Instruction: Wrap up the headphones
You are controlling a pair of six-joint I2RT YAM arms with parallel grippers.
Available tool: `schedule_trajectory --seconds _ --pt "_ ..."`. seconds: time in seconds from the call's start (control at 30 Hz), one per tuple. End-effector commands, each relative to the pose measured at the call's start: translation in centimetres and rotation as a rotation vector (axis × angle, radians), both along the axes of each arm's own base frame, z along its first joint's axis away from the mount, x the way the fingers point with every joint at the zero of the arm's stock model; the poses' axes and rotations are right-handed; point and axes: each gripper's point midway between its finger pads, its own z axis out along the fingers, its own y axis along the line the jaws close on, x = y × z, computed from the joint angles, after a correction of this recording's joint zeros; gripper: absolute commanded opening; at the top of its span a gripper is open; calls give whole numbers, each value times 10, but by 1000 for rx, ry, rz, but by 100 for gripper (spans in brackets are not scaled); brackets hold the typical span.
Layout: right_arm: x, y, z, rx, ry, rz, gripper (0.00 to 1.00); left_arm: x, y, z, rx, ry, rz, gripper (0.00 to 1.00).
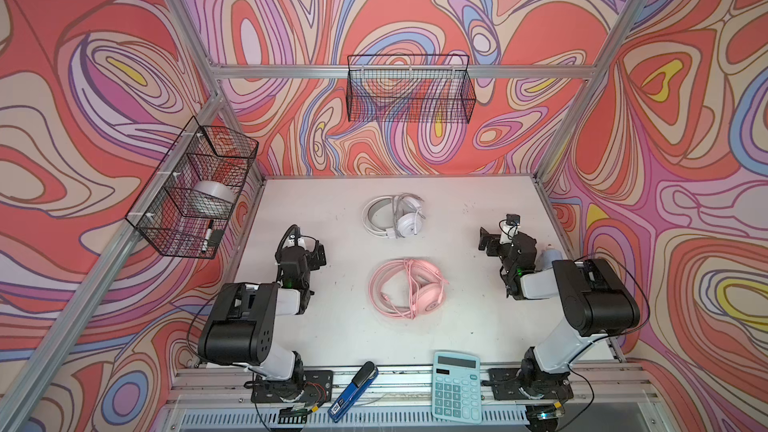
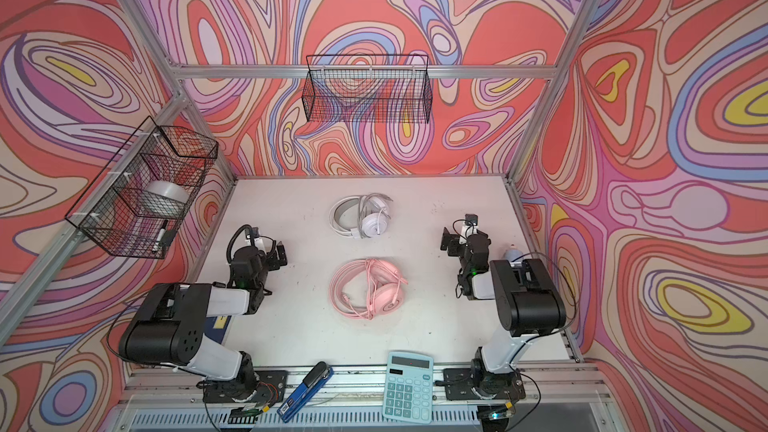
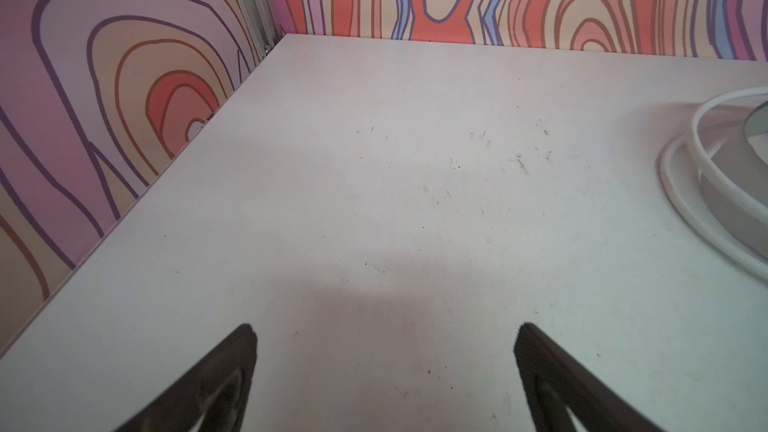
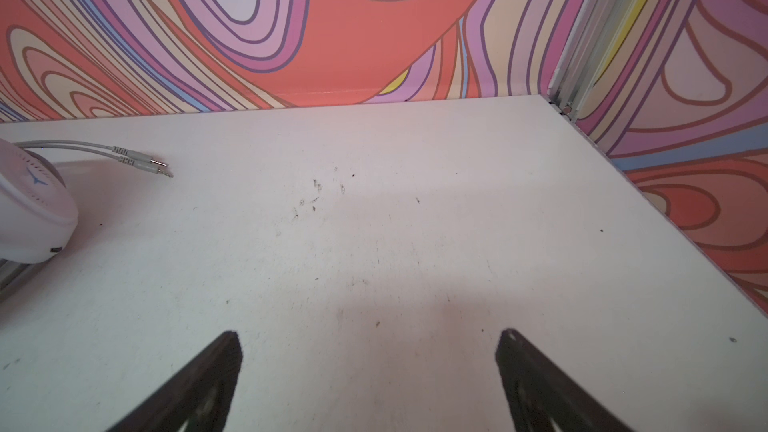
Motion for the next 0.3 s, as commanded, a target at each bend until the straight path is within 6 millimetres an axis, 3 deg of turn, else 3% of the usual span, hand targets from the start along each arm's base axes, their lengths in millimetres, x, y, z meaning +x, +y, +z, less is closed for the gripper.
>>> schedule_trajectory --seconds 0.0,0.27 --pt "3 -4 -3 -3 8 -14 98 7 1 11 11 -39 -4 100" --pt "3 -4 -2 -4 8 -14 98 7 0 11 13 -39 -6 100"
